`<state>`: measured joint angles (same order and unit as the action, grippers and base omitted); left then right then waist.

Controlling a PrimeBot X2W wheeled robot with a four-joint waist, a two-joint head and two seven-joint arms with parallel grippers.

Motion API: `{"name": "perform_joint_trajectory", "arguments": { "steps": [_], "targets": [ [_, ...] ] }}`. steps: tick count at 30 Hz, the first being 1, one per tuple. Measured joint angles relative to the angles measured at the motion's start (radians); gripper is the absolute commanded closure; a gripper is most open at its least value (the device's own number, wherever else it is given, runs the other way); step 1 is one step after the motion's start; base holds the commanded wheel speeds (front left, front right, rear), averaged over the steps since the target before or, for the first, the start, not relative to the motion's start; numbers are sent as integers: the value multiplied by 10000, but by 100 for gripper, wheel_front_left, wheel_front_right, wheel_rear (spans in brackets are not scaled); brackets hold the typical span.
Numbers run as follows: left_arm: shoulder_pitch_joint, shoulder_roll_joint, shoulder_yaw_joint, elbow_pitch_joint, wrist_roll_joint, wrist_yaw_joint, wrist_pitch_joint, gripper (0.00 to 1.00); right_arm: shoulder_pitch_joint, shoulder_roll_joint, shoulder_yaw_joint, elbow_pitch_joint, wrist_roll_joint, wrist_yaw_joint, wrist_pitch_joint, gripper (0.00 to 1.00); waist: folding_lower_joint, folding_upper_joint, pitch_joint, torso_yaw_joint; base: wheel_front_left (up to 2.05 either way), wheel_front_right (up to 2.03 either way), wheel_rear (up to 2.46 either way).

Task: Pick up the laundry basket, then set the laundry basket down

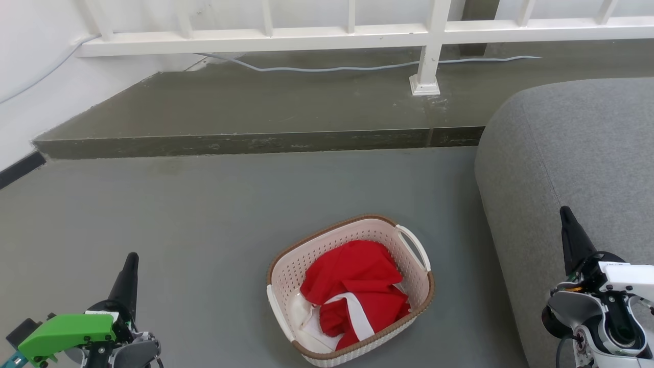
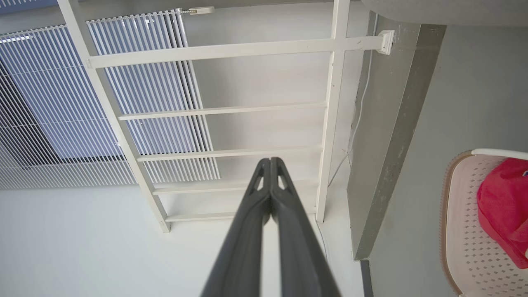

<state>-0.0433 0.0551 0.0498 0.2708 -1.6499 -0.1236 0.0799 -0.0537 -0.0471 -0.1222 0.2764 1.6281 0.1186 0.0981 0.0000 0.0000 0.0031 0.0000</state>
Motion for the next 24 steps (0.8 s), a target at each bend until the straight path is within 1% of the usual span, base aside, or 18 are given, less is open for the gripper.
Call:
{"name": "perform_joint_trajectory", "arguments": {
  "steps": [24],
  "targets": [
    [0,-4,21,0,0,0,44,100,0,13,-6,0,0,0,10,100,0,0,0,0,0,0,0]
  ]
}}
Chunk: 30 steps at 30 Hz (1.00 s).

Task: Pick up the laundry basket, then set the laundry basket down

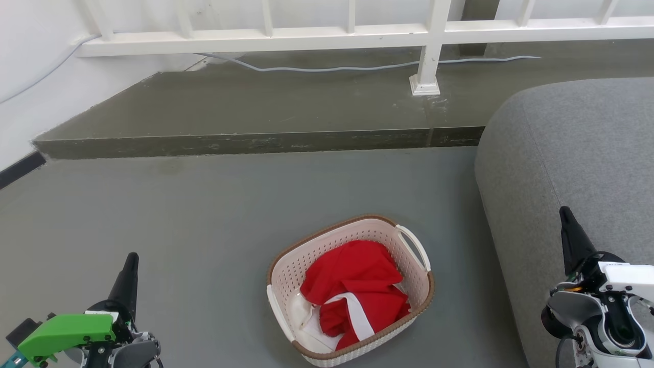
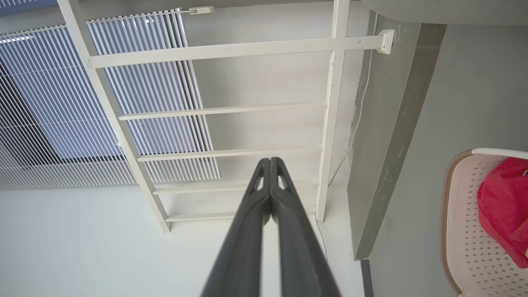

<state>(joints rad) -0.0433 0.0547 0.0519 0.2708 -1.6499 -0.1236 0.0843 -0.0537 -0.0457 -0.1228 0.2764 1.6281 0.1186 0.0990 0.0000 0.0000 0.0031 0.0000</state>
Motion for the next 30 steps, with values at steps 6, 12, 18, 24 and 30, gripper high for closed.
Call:
{"name": "perform_joint_trajectory", "arguments": {
  "steps": [6,12,18,24,30],
  "targets": [
    [0,-2,4,0,2,0,0,100,0,2,0,0,0,0,0,100,0,0,0,0,0,0,0],
    [0,-4,10,0,2,0,0,100,0,2,-2,0,0,0,0,100,0,0,0,0,0,0,0],
    [-1,-6,13,0,2,0,31,100,0,2,-2,0,0,0,0,100,0,0,0,0,0,0,0],
    [-1,-8,13,0,2,0,31,100,0,4,-4,0,0,0,0,100,0,0,0,0,0,0,0],
    [-1,-8,15,0,2,0,31,100,0,4,-4,0,0,0,0,100,0,0,0,0,0,0,0]
  ]
}}
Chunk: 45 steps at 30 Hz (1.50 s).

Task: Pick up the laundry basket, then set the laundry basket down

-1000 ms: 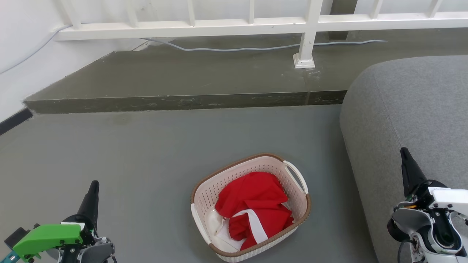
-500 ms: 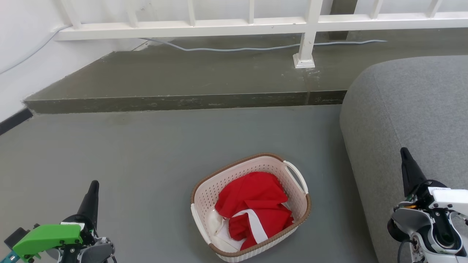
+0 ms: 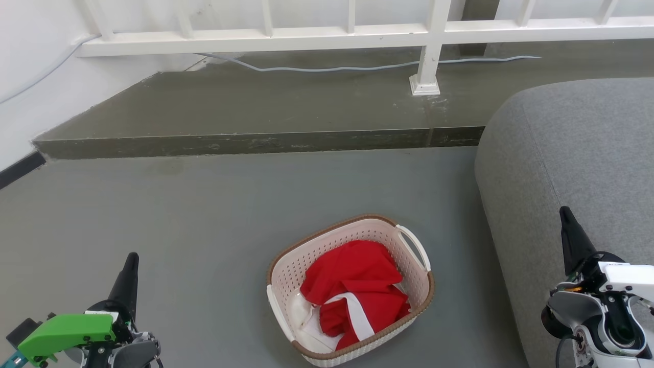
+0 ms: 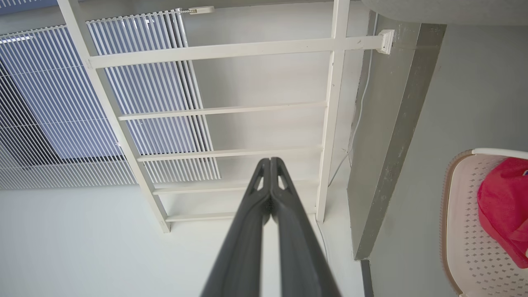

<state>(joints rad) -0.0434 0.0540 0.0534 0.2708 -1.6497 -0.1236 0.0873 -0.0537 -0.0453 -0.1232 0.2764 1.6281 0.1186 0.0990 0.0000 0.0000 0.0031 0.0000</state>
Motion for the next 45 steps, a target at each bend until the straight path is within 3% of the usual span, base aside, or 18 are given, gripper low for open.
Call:
{"name": "perform_joint_trajectory", "arguments": {
  "steps": [32,33,45],
  "targets": [
    [37,-35,19,102,-6,4,-2,100,35,31,2,90,2,-21,0,100,0,0,0,0,0,0,0],
    [93,-82,12,224,-6,8,-2,0,105,82,4,203,2,-50,0,0,0,0,0,0,0,0,0],
    [431,-272,-98,430,0,10,-155,0,472,272,79,360,-2,-56,-33,0,0,0,23,-11,0,0,0]
  ]
}}
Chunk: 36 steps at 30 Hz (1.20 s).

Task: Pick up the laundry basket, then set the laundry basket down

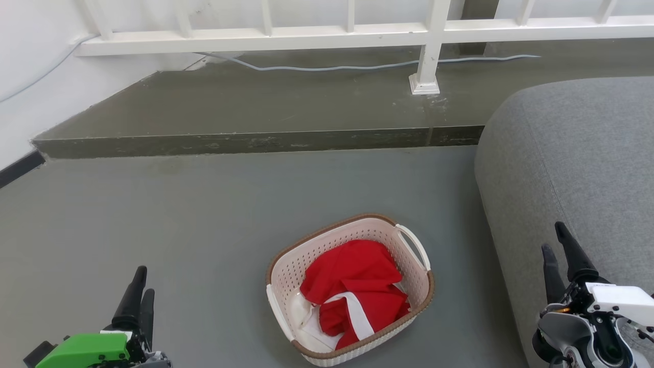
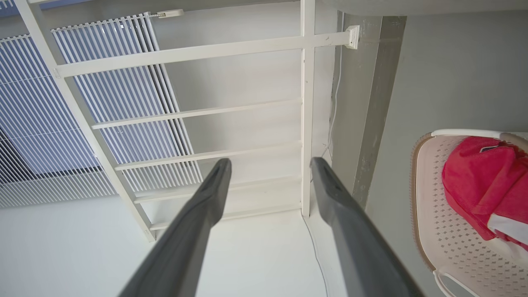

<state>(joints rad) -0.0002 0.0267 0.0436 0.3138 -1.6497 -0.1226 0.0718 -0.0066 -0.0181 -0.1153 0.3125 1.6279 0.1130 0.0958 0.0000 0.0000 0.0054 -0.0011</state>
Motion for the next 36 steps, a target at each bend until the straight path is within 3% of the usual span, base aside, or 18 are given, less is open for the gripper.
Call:
{"name": "perform_joint_trajectory", "arguments": {
  "steps": [17,36],
  "targets": [
    [-55,186,-560,-339,1352,0,-658,0,-75,-263,614,-545,-1070,2,-533,0,0,0,66,-29,0,0,0],
    [-310,589,-1294,-430,4571,8,-1271,0,-308,-1043,1952,-775,-3212,6,-1407,0,0,0,122,-39,0,0,0]
  ]
}}
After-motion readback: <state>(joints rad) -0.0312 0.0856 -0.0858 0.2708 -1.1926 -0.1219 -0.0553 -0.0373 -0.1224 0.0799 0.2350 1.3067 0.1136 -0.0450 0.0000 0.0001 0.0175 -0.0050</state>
